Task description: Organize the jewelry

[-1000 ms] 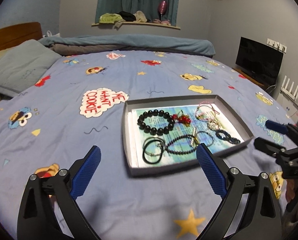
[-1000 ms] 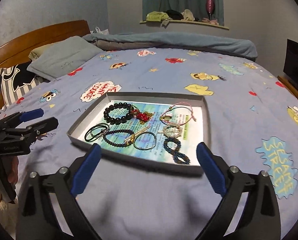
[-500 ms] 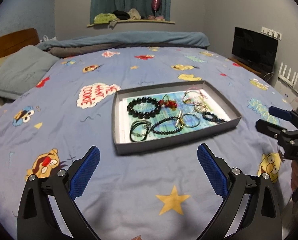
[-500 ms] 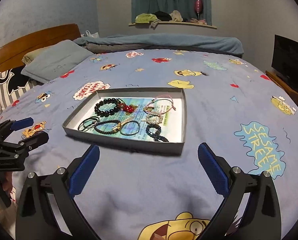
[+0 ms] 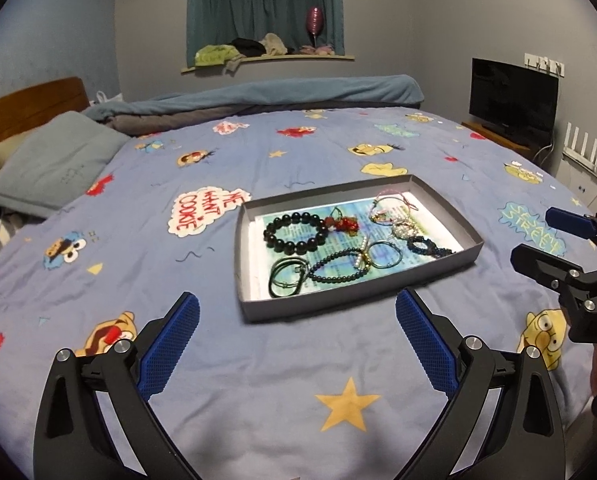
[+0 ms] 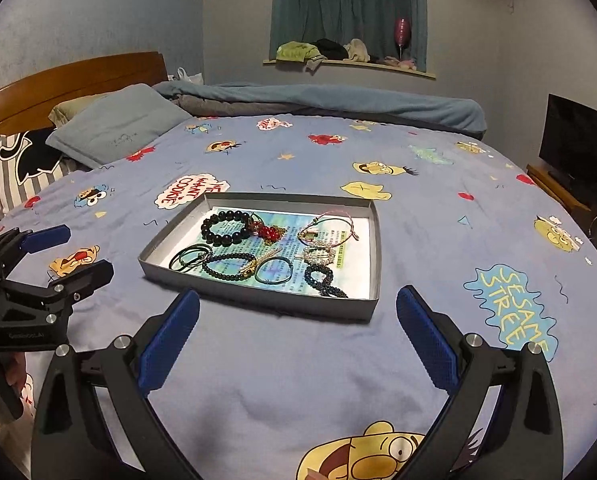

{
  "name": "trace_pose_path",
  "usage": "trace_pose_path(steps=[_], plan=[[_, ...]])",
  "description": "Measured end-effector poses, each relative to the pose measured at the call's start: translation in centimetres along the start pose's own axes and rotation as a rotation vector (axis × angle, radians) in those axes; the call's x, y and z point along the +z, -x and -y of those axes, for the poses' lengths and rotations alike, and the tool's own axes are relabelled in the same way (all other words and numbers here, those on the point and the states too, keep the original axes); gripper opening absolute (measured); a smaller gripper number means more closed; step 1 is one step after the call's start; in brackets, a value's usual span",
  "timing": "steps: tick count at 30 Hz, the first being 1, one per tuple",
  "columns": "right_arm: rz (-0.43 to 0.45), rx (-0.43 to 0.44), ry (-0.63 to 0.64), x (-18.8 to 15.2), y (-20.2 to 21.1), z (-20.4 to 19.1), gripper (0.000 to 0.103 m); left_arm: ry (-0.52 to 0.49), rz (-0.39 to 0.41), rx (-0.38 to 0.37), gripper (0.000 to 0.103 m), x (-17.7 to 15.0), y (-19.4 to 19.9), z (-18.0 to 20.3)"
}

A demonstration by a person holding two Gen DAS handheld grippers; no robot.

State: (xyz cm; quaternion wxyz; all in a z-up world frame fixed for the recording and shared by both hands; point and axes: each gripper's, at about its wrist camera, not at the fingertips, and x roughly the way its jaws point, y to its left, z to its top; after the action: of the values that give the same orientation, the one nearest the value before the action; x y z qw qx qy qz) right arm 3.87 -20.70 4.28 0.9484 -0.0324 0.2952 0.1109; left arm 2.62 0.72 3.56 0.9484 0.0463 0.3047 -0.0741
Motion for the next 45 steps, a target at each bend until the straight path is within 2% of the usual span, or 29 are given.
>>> trace_pose_path(steps=[45], plan=[[0.001, 0.003, -0.012, -0.10, -0.05, 0.11, 0.097, 0.002, -0.009, -0.001, 0.098, -0.26, 0.08, -0.21]])
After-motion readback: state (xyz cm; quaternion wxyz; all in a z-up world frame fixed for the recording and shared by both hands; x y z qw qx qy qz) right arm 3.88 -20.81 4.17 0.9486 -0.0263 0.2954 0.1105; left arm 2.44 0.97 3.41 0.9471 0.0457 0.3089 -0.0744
